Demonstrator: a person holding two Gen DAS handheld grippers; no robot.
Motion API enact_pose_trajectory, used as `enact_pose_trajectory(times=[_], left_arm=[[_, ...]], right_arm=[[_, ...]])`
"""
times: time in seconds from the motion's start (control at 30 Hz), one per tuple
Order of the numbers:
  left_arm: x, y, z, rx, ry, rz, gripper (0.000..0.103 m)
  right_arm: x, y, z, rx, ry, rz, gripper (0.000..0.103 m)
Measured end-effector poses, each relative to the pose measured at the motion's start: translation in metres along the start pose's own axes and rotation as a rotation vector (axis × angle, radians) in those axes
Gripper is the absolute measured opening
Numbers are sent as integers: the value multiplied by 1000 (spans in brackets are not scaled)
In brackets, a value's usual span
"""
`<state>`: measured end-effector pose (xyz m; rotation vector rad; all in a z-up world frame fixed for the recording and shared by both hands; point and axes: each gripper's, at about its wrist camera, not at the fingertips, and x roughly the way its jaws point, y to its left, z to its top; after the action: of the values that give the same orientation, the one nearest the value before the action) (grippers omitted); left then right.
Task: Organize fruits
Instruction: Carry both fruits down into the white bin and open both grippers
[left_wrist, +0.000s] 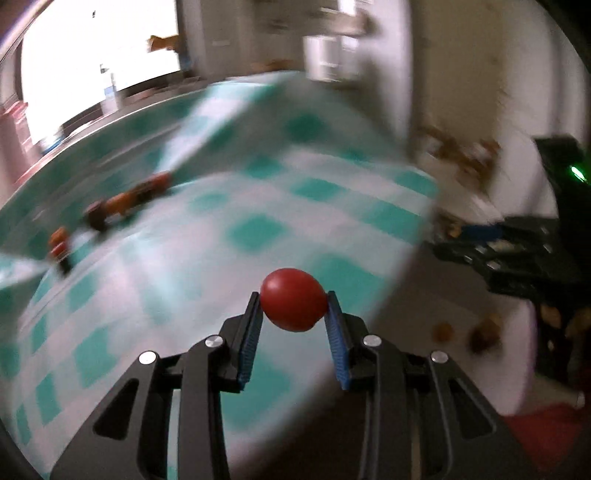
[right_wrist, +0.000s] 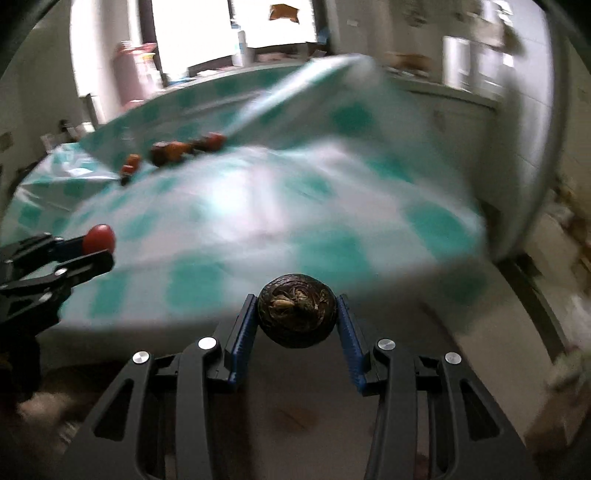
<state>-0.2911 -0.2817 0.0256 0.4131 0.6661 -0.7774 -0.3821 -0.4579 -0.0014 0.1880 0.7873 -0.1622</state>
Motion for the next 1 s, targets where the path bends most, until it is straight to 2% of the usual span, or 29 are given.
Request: enact_pose_trajectory(times=[0.1, 0.17, 0.27, 0.33, 0.47, 0.63, 1.0], left_arm=[[21, -66, -1, 159, 57, -95, 34], [35, -100, -8, 252, 95, -130, 34], [61, -144, -26, 401, 147, -136, 34], [81, -161, -39, 453, 199, -143, 34], [120, -177, -61, 508, 296, -139, 34], [150, -188, -80, 546, 373, -138, 34], [175, -190, -95, 554, 426, -154, 34]], right_arm=[[3, -40, -34, 73, 62, -75, 43], [12, -55, -54, 86, 115, -130, 43], [33, -71, -81, 122, 205, -158, 43], [49, -76, -97, 127, 257, -180, 42], [74, -80, -118, 145, 338, -191, 42], [93, -82, -134, 153, 401, -197, 42], [104, -84, -136, 148, 450, -207, 43]])
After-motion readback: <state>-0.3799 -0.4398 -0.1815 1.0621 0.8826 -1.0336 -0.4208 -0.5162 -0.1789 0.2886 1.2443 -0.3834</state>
